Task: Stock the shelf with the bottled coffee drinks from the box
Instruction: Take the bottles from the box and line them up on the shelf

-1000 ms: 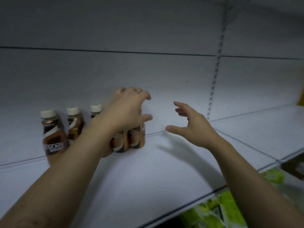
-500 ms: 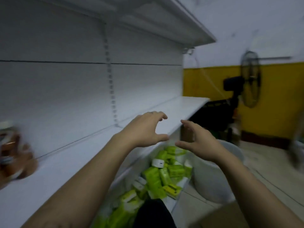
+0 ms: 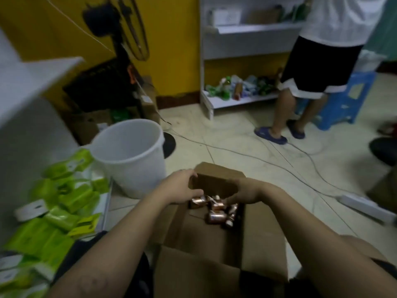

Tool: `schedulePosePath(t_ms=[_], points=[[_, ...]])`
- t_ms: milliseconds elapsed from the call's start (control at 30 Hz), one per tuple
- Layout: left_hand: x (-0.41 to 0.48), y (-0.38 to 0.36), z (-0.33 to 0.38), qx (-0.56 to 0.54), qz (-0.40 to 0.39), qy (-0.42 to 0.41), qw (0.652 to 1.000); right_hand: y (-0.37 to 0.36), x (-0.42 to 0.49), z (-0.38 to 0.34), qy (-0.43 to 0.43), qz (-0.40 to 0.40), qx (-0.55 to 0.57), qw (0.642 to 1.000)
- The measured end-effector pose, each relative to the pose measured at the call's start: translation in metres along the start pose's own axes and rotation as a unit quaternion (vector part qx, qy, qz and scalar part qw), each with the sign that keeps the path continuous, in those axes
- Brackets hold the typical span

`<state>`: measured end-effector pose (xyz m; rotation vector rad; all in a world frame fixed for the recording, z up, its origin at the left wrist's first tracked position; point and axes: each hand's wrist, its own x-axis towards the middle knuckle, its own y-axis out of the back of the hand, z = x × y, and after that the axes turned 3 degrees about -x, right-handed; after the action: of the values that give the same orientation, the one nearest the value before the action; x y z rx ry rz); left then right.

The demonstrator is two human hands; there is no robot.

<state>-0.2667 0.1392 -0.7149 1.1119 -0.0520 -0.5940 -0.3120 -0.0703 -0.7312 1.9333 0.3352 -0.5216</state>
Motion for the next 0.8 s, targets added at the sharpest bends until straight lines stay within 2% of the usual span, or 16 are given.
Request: schedulePosePath(t_ms=[67,200,333,400,500,600,700,800], points=[[0.029,-0.031,0.000,-0.009,-0.045,0.009,0.999,-0.007,0.022,0.028,-0.041,-0.047,0.014,0.998],[0.078,-0.082,-0.016,-0.028,-0.117,0.030,0.992,-0.025,0.073,0.062,-0.101,-0.061,0.103,0.988],[0.121,-0.130,-0.047,-0.052,-0.161,0.070,0.983,-0.069,0.121,0.077,-0.171,-0.098,0.236,0.952],[0.141,-0.154,-0.063,-0.054,-0.177,0.080,0.979,-0.100,0.146,0.080,-0.187,-0.117,0.240,0.945],[0.174,-0.196,-0.088,-0.043,-0.193,0.096,0.976,-0.143,0.188,0.088,-0.173,-0.137,0.119,0.968],[0.213,-0.242,-0.109,-0.049,-0.197,0.103,0.974,-0.162,0.220,0.100,-0.125,-0.124,-0.087,0.981],[0.247,-0.291,-0.122,-0.039,-0.190,0.070,0.979,-0.165,0.246,0.122,-0.050,-0.091,-0.273,0.956],[0.262,-0.338,-0.128,-0.038,-0.169,0.056,0.983,-0.171,0.276,0.142,-0.038,-0.098,-0.371,0.923]])
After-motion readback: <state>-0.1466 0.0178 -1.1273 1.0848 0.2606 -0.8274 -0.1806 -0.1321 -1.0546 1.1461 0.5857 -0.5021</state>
